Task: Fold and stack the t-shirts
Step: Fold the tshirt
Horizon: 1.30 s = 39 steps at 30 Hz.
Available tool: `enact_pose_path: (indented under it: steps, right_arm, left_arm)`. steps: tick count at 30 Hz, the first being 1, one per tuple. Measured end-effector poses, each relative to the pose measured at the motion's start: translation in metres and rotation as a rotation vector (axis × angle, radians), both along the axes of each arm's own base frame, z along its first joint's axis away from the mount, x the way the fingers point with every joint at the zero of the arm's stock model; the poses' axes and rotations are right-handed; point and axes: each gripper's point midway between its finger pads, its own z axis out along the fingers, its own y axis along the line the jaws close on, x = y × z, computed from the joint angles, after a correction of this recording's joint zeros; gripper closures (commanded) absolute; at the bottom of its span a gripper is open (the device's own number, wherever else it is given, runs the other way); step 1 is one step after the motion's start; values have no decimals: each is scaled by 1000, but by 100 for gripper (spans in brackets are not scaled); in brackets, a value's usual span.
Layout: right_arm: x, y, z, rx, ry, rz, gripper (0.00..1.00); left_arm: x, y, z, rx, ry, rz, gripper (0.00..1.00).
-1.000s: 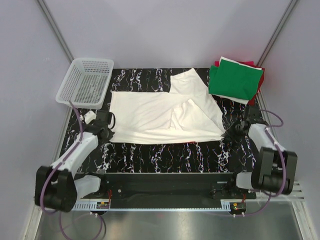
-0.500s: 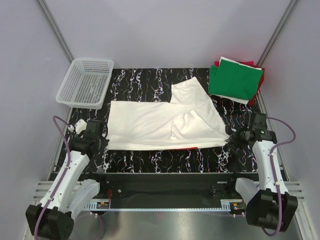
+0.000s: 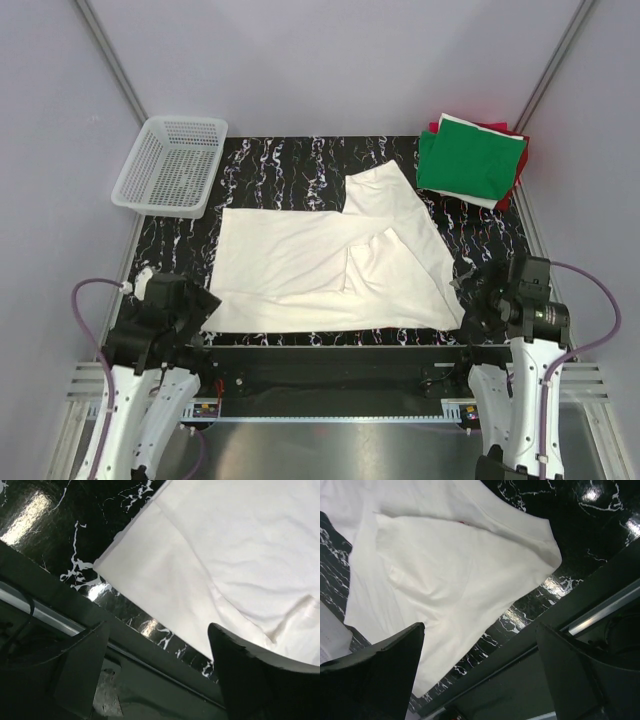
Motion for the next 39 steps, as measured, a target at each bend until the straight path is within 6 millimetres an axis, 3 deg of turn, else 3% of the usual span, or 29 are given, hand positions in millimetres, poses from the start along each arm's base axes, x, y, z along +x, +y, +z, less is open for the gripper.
enact_pose_path:
  steps: [1, 4, 9, 12, 16, 24, 27, 33, 35, 39]
  right_arm:
    - [-1, -2, 7, -16, -13, -9, 0]
    - [1, -10, 33, -68, -92, -22, 0]
    - [30, -2, 75, -89, -236, 117, 4]
    - [71, 4, 91, -56, -256, 230, 7]
    - [138, 9, 99, -66, -240, 360, 6]
    - [299, 76, 128, -214, -339, 667, 7]
    - [349, 90, 115, -267, -354, 718, 8]
    - [431, 120, 53, -375, -336, 812, 8]
    - [449, 129, 31, -400, -337, 831, 8]
    - [459, 134, -9, -450, -297, 852, 11]
  left_arm:
    - [-7, 0, 10, -6, -30, -13, 2]
    - [-9, 1, 41, -5, -152, -47, 1]
    - [13, 1, 82, 100, -231, -192, 1]
    - [42, 0, 94, 178, -229, -267, 1]
    - [64, 0, 90, 245, -244, -335, 1]
    - [77, 2, 87, 297, -285, -367, 1]
    - [78, 5, 87, 304, -290, -356, 1]
    - [77, 9, 96, 314, -337, -329, 1]
    - [78, 9, 97, 316, -348, -325, 1]
    - [78, 10, 94, 317, -343, -325, 1]
